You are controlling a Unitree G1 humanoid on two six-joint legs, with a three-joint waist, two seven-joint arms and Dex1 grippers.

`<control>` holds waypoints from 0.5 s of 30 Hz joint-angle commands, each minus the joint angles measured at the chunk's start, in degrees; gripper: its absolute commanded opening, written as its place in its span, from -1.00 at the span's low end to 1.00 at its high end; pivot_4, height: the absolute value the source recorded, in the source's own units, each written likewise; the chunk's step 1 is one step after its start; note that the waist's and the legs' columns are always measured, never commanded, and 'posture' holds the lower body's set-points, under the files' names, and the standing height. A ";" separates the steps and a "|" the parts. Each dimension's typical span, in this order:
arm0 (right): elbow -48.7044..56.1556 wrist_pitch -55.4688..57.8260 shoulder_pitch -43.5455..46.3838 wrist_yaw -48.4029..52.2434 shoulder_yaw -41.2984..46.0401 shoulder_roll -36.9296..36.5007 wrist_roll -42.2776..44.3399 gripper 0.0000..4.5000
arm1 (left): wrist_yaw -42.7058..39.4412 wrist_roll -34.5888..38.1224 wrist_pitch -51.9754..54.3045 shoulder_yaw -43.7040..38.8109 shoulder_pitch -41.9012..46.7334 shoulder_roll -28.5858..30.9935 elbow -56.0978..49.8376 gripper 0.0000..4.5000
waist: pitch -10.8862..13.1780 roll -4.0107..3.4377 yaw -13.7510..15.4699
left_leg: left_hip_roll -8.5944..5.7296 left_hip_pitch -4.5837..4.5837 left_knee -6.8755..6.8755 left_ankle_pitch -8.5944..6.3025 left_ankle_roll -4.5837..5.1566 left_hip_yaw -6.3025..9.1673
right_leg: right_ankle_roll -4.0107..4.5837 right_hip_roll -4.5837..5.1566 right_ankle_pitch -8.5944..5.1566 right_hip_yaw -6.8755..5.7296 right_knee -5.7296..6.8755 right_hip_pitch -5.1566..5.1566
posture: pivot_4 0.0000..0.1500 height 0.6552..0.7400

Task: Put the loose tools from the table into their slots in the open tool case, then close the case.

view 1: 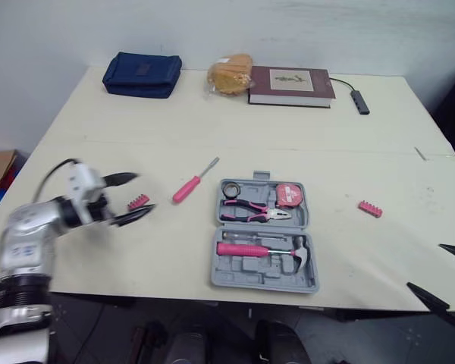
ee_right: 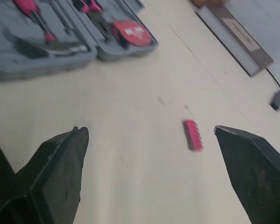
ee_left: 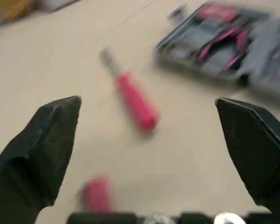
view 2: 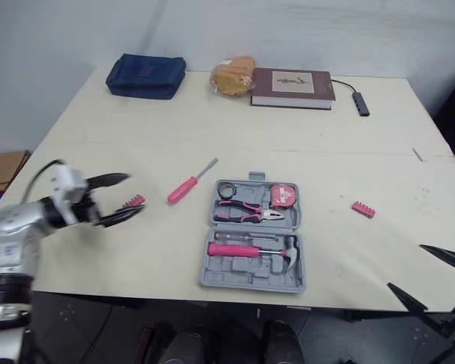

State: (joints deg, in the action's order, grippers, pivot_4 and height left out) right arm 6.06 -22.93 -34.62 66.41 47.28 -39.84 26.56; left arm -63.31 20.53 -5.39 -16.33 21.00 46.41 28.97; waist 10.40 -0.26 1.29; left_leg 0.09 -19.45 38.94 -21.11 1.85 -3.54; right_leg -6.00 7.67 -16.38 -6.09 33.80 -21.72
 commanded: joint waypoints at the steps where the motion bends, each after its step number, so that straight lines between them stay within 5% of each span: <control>1: -7.44 -5.81 0.81 0.95 2.17 -0.52 -0.69 1.00 | 2.50 -0.93 -5.70 -5.20 -1.53 3.23 5.09 0.98 | 0.03 -0.02 0.21 | 0.00 -0.04 -0.01 -0.01 -0.01 0.00 | 0.00 0.01 0.00 -0.01 -0.01 -0.03 | 1.00 1.00; 15: -33.25 -16.04 1.56 -3.26 4.34 -2.45 -1.86 1.00 | 8.14 -0.06 -11.15 -18.57 -15.67 12.07 22.94 0.98 | 0.24 -0.33 -0.33 | -0.04 0.21 -0.74 -0.16 -0.35 -0.41 | 0.02 0.12 -0.02 0.02 -0.15 -0.21 | 1.00 1.00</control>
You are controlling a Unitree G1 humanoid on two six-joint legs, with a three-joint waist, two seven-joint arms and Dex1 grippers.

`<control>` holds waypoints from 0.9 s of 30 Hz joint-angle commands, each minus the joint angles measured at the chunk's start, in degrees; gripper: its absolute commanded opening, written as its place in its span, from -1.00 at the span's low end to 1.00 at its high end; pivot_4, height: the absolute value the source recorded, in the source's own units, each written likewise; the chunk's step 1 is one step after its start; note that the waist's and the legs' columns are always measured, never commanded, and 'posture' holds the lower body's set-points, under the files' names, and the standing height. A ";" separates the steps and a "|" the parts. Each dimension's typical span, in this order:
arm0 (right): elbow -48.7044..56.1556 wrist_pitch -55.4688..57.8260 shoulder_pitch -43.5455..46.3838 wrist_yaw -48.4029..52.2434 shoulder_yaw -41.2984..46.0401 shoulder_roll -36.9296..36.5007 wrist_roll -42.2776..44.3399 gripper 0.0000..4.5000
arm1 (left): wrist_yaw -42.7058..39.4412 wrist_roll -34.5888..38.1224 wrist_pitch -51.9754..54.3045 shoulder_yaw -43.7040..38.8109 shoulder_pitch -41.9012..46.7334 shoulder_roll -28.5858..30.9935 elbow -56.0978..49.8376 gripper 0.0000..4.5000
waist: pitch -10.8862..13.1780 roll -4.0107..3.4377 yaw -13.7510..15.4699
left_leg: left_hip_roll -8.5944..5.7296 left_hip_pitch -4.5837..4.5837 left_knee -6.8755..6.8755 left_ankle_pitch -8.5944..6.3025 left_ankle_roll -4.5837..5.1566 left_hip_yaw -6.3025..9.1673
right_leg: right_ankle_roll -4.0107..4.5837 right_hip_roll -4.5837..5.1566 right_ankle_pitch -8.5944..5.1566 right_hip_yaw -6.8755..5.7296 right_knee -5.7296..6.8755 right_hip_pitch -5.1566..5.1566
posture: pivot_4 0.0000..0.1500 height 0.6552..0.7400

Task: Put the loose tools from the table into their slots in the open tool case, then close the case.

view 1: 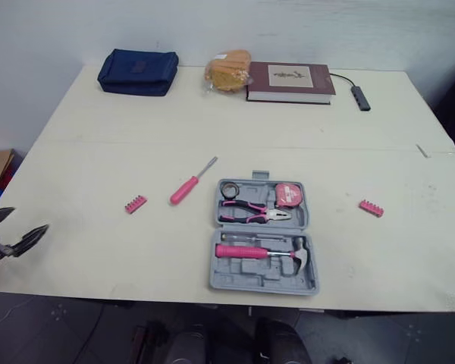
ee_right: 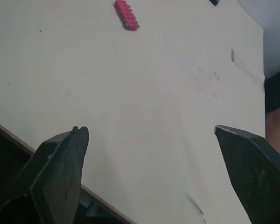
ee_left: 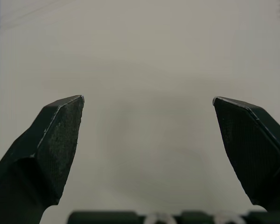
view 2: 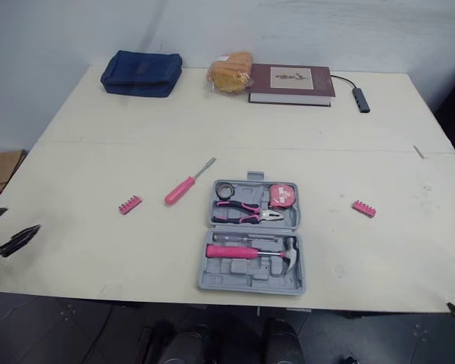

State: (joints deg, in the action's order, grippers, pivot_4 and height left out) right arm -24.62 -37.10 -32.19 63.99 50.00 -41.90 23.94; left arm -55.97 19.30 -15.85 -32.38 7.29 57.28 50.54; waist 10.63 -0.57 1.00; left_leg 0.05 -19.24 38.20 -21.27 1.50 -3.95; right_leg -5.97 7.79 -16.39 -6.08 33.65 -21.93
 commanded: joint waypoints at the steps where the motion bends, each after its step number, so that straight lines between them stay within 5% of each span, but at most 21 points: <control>1: -2.70 -2.61 -0.94 -0.51 0.93 -0.56 0.50 1.00 | 1.13 1.22 -0.29 -2.62 -2.30 0.82 0.91 0.98 | 0.01 -0.02 -0.09 | 0.01 0.02 -0.03 0.02 -0.03 0.00 | 0.01 0.00 -0.01 0.00 0.02 -0.01 | 1.00 1.00; 9: 7.36 -0.31 3.58 -0.54 -6.76 2.12 3.77 1.00 | -2.34 3.47 7.67 2.50 0.37 -3.83 -14.11 0.98 | 0.01 0.01 0.09 | 0.02 0.06 -0.02 0.18 -0.06 0.00 | 0.08 0.05 0.01 0.05 0.31 -0.08 | 1.00 1.00; 14: 23.53 7.88 6.14 -2.93 -13.98 3.51 7.72 1.00 | -2.09 4.03 16.07 9.41 3.13 -7.47 -28.44 0.98 | 0.03 -0.04 0.17 | 0.00 0.01 -0.03 0.29 -0.21 -0.01 | 0.11 0.03 0.00 0.05 0.36 -0.14 | 1.00 1.00; 27: 51.40 24.54 11.82 -10.09 -28.46 3.07 7.45 1.00 | 2.45 -1.99 21.46 19.29 12.42 -13.74 -22.93 0.98 | 0.09 0.17 0.31 | -0.03 -0.21 0.06 0.52 0.21 -0.48 | -0.01 -0.23 0.06 -0.16 0.80 -0.54 | 1.00 1.00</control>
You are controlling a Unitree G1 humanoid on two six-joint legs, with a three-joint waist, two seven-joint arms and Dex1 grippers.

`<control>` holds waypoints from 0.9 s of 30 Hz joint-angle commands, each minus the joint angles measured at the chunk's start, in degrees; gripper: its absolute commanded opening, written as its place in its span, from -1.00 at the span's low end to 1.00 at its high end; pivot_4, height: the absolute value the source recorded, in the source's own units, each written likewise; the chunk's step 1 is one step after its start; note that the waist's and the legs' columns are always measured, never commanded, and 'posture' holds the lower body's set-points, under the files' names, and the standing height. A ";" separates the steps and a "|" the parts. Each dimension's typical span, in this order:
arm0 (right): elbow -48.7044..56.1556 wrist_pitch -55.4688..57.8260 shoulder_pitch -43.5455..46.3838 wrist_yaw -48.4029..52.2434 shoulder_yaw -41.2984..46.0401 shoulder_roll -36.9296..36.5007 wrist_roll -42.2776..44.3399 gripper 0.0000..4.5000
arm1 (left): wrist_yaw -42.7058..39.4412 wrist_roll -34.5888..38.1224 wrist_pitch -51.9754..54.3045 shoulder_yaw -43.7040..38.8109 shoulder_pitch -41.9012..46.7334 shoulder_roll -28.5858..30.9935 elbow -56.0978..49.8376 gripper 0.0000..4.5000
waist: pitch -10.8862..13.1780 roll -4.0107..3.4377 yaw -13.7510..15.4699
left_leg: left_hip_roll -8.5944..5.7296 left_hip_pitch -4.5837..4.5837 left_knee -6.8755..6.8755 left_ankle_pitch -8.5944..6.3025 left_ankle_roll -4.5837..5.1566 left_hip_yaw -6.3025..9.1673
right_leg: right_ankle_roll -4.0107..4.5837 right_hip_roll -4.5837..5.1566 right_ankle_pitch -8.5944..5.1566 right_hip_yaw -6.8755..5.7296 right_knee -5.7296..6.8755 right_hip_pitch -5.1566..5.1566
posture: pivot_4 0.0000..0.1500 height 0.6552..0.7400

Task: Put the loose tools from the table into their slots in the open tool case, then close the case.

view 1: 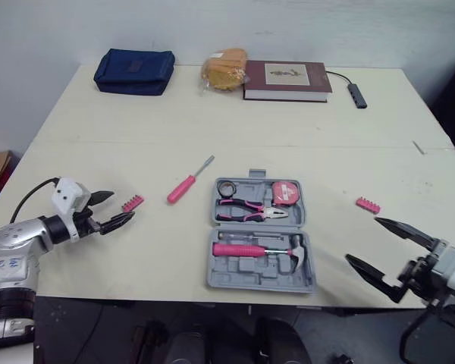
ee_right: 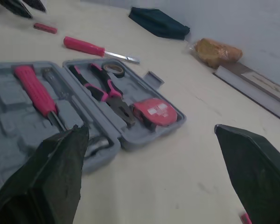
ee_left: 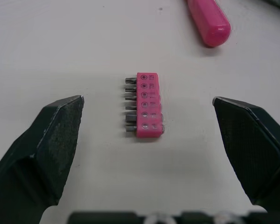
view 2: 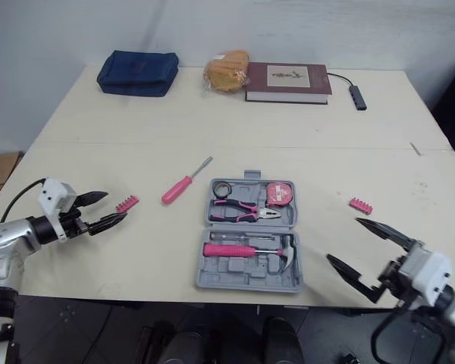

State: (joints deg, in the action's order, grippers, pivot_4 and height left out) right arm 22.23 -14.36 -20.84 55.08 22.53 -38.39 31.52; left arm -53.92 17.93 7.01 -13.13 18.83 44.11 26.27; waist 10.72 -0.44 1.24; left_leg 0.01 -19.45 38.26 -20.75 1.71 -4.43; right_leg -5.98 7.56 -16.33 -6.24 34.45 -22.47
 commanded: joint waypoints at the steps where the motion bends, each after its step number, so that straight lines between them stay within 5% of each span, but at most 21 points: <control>1: 5.52 2.64 0.92 -1.76 -1.44 -0.47 -0.34 1.00 | 0.85 -1.29 -1.87 0.39 1.42 -0.86 2.10 0.98 | 0.02 0.13 0.08 | -0.01 0.00 0.01 0.00 0.01 0.00 | 0.00 0.01 0.00 0.00 0.01 0.00 | 1.00 1.00; 12: 10.93 8.70 3.76 -5.33 -2.63 -0.69 -1.11 1.00 | 1.51 -3.61 -2.26 2.77 4.10 -3.51 4.91 0.98 | -0.04 0.33 0.14 | 0.00 -0.01 0.04 0.01 0.02 0.00 | -0.01 0.04 0.00 0.01 0.02 -0.01 | 1.00 1.00; 15: 12.07 10.58 4.75 -6.19 -2.92 -0.90 -1.26 1.00 | 1.18 -3.65 -2.03 3.27 4.59 -4.23 5.57 0.63 | -0.04 0.35 0.21 | -0.01 -0.01 0.06 0.02 0.04 0.00 | 0.00 0.04 0.00 0.01 0.06 -0.01 | 1.00 1.00; 22: 14.14 14.20 6.53 -7.79 -2.87 -1.57 -1.21 1.00 | 1.28 -5.07 -1.74 4.30 4.99 -4.62 7.55 -0.69 | -0.05 0.35 0.18 | -0.03 0.00 0.10 0.02 0.05 -0.01 | -0.01 0.05 0.00 0.01 0.07 0.00 | 1.00 1.00; 27: 14.78 15.36 6.91 -8.63 -2.73 -1.60 -1.44 1.00 | 1.21 -5.26 -2.77 4.13 4.59 -4.46 7.39 -0.69 | -0.06 0.36 0.15 | -0.04 0.00 0.10 0.03 0.07 -0.01 | -0.01 0.05 0.00 0.01 0.07 0.00 | 1.00 1.00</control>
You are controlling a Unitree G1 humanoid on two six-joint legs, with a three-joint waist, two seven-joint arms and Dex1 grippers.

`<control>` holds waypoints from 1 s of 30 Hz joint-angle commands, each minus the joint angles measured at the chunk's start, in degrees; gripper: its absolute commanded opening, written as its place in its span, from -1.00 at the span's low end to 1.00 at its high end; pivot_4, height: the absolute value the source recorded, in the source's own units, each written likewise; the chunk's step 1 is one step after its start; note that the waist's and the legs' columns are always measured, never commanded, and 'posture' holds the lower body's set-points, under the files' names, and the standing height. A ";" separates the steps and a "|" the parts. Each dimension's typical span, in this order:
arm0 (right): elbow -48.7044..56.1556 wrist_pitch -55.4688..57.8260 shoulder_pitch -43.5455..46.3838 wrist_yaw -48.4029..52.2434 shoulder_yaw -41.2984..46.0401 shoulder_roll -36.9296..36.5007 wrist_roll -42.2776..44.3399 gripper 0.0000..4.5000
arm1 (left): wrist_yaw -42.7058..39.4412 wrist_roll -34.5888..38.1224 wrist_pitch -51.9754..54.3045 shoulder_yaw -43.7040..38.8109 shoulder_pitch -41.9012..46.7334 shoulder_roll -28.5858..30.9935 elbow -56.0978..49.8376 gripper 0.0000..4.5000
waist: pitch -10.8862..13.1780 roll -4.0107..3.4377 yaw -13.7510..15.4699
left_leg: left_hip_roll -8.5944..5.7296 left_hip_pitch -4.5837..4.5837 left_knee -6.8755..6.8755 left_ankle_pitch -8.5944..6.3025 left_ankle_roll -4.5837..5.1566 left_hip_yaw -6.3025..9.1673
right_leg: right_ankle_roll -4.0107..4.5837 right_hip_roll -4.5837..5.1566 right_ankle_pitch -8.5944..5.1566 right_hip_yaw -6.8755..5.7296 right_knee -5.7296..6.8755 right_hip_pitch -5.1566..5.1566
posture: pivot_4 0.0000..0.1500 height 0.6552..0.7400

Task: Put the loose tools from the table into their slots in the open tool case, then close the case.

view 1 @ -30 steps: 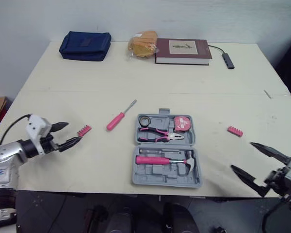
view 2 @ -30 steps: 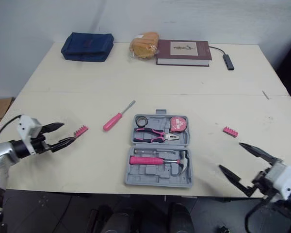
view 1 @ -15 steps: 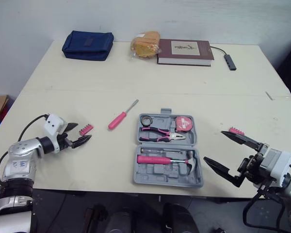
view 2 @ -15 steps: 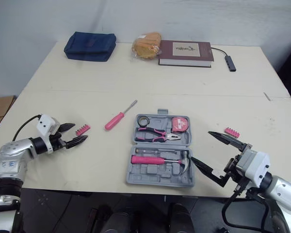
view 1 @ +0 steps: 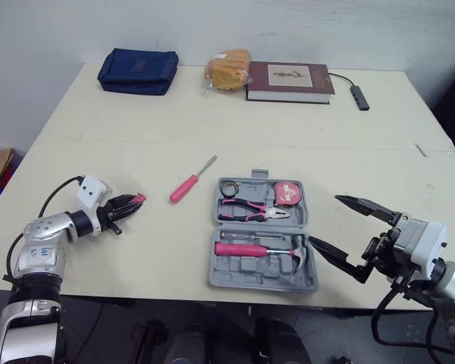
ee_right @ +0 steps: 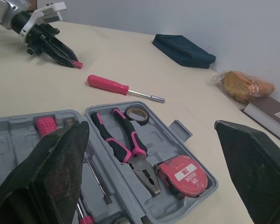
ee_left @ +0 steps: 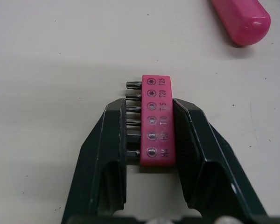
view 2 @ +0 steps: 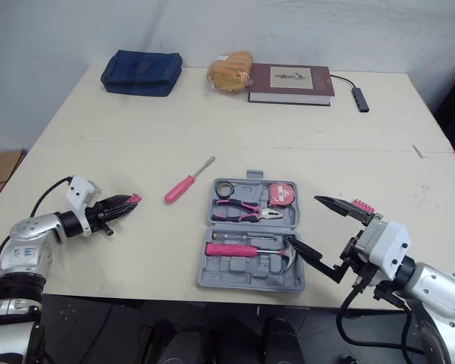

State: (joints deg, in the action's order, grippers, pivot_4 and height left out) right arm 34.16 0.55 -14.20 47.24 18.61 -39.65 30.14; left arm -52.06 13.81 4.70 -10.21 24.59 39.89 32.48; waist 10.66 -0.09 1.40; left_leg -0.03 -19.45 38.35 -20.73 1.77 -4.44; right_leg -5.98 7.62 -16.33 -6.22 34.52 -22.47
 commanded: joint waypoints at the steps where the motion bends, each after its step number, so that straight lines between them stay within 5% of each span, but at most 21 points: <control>1: 3.11 0.71 0.24 -1.03 1.23 -0.34 -0.05 1.00 | -1.17 -0.35 -1.56 0.54 -1.37 -0.46 0.41 -0.69 | 0.00 0.00 -0.03 | 0.00 0.00 0.00 0.00 0.00 0.00 | 0.00 0.00 0.00 0.00 0.00 0.00 | 1.00 1.00; 10: 3.51 2.21 -0.21 -0.79 2.09 -0.88 0.12 1.00 | -9.25 5.77 -4.63 0.09 -0.39 -1.04 -14.42 -0.69 | 0.09 0.20 -0.08 | 0.10 -0.40 0.52 -0.03 0.02 0.11 | 0.00 -0.04 0.00 -0.07 0.05 -0.13 | 1.00 1.00; 17: 0.38 -0.48 -6.16 5.37 4.92 -1.49 -0.13 1.00 | -15.84 8.64 9.44 11.35 -0.81 2.42 -41.78 -0.69 | 0.09 0.18 -0.05 | -0.01 -0.72 0.78 -0.08 0.14 0.34 | -0.10 -0.04 0.06 0.07 -0.05 -0.14 | 1.00 1.00; 30: 2.92 -3.64 -16.32 9.68 5.02 0.72 -0.09 1.00 | -9.90 2.94 33.22 29.53 1.35 4.93 -62.16 -0.69 | 0.13 0.10 0.06 | -0.04 -0.73 0.79 -0.02 0.17 0.47 | -0.08 -0.19 0.05 0.14 -0.01 -0.09 | 1.00 1.00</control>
State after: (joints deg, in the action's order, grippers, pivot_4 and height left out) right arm 34.68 -1.95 -29.51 56.35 22.79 -39.46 29.63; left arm -62.92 17.98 37.25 18.46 25.27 44.17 -27.49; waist 10.79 0.01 1.46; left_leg -0.07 -20.17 39.14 -20.74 1.94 -3.95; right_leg -6.06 7.44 -16.28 -6.09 34.52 -22.56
